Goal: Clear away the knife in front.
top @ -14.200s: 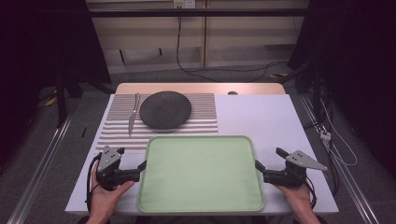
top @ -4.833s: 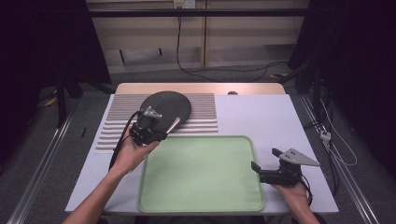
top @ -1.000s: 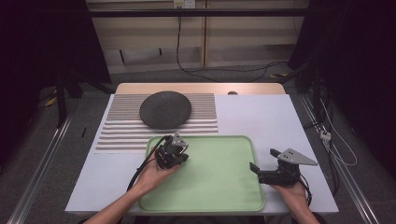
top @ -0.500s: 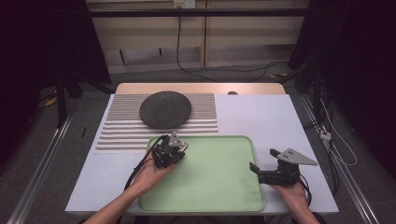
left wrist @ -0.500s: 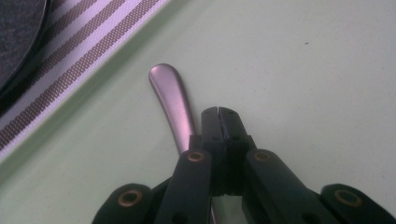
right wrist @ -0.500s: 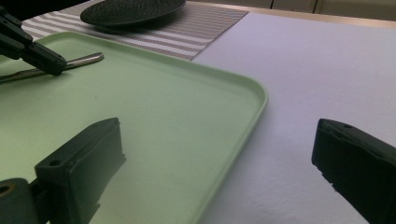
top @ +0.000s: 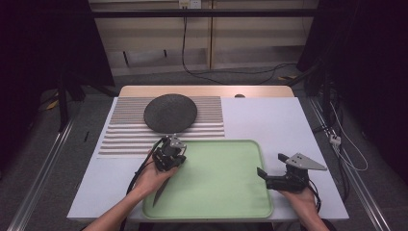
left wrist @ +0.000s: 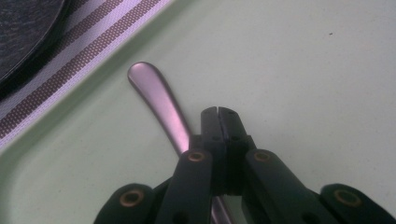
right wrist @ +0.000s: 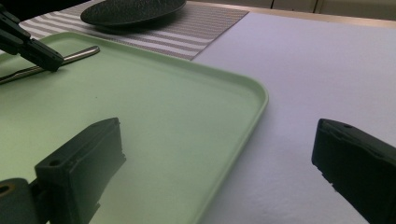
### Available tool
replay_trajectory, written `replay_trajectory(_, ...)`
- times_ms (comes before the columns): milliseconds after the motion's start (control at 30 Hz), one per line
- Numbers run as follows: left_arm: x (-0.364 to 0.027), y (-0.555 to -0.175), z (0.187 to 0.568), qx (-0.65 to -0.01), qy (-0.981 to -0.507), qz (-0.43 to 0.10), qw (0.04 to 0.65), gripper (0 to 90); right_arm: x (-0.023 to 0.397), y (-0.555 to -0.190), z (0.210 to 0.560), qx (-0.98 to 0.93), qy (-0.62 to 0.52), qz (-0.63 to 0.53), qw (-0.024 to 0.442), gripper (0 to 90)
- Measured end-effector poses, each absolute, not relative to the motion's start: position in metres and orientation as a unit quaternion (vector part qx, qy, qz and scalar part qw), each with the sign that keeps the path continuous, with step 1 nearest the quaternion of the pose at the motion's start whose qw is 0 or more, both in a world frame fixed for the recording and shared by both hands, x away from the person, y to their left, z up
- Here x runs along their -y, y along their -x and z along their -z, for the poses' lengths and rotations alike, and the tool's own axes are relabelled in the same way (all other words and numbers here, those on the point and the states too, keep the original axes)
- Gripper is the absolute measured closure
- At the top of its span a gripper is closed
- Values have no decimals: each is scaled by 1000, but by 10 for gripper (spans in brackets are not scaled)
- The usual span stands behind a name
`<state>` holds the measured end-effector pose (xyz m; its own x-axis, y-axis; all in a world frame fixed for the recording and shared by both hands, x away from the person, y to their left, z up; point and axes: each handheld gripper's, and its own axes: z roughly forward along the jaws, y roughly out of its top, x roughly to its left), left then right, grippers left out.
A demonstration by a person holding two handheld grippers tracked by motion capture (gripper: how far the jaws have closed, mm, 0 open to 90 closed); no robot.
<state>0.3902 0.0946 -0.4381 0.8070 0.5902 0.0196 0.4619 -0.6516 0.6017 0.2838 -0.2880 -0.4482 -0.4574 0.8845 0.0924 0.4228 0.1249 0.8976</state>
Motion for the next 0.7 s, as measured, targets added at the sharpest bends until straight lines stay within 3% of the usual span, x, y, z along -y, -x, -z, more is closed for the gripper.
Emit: replay_trajectory(700, -114, -387, 436, -303, -903, -103, 286, 900, 288, -284, 448, -708, -463, -475, 243, 21)
